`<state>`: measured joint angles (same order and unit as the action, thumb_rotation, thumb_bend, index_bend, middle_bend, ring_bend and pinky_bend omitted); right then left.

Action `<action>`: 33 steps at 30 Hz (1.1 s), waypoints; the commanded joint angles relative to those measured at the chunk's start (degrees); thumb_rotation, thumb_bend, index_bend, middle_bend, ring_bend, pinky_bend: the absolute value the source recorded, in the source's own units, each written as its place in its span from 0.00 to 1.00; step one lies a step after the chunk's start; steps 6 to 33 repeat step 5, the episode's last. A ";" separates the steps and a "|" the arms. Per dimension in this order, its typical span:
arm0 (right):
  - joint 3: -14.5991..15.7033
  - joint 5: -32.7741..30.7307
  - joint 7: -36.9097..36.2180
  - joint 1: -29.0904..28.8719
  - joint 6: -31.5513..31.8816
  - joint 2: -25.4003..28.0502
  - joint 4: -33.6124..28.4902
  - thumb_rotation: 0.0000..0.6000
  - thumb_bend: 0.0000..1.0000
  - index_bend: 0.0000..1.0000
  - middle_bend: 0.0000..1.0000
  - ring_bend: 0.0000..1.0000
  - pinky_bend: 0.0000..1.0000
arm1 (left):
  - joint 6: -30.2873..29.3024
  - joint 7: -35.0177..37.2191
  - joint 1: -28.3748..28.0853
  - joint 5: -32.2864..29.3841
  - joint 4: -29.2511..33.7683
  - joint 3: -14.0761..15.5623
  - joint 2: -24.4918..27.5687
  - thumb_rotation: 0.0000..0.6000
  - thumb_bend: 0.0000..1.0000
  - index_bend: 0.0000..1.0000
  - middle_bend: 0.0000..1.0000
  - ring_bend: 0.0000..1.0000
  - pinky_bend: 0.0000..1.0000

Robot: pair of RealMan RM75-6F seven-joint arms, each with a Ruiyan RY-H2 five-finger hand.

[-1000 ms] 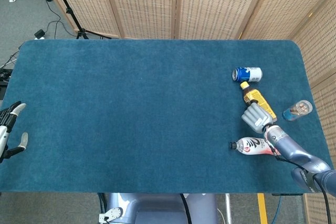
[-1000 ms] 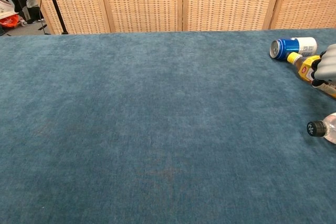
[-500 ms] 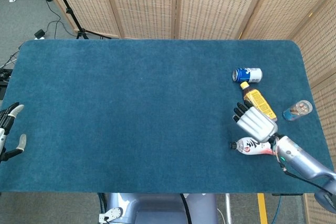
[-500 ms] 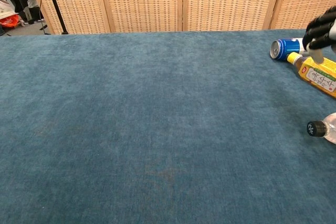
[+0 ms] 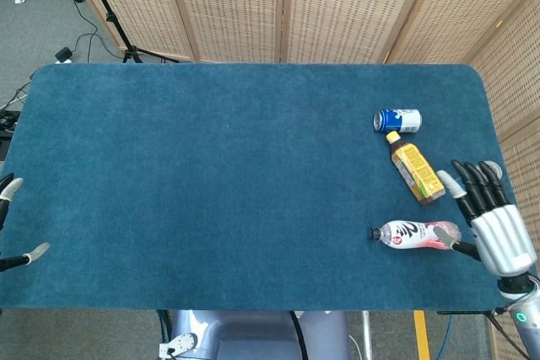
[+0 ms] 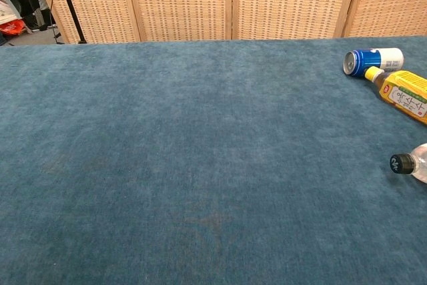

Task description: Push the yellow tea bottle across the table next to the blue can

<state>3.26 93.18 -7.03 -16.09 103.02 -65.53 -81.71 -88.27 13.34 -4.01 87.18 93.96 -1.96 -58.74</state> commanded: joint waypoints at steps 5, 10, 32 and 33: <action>-0.55 -3.80 -2.38 4.94 -0.76 -2.61 -1.65 1.00 0.00 0.00 0.00 0.00 0.00 | -2.96 0.04 1.45 1.77 -2.60 0.26 -1.73 1.00 0.00 0.00 0.00 0.00 0.00; -0.55 -3.80 -2.38 4.94 -0.76 -2.61 -1.65 1.00 0.00 0.00 0.00 0.00 0.00 | -2.96 0.04 1.45 1.77 -2.60 0.26 -1.73 1.00 0.00 0.00 0.00 0.00 0.00; -0.55 -3.80 -2.38 4.94 -0.76 -2.61 -1.65 1.00 0.00 0.00 0.00 0.00 0.00 | -2.96 0.04 1.45 1.77 -2.60 0.26 -1.73 1.00 0.00 0.00 0.00 0.00 0.00; -0.55 -3.80 -2.38 4.94 -0.76 -2.61 -1.65 1.00 0.00 0.00 0.00 0.00 0.00 | -2.96 0.04 1.45 1.77 -2.60 0.26 -1.73 1.00 0.00 0.00 0.00 0.00 0.00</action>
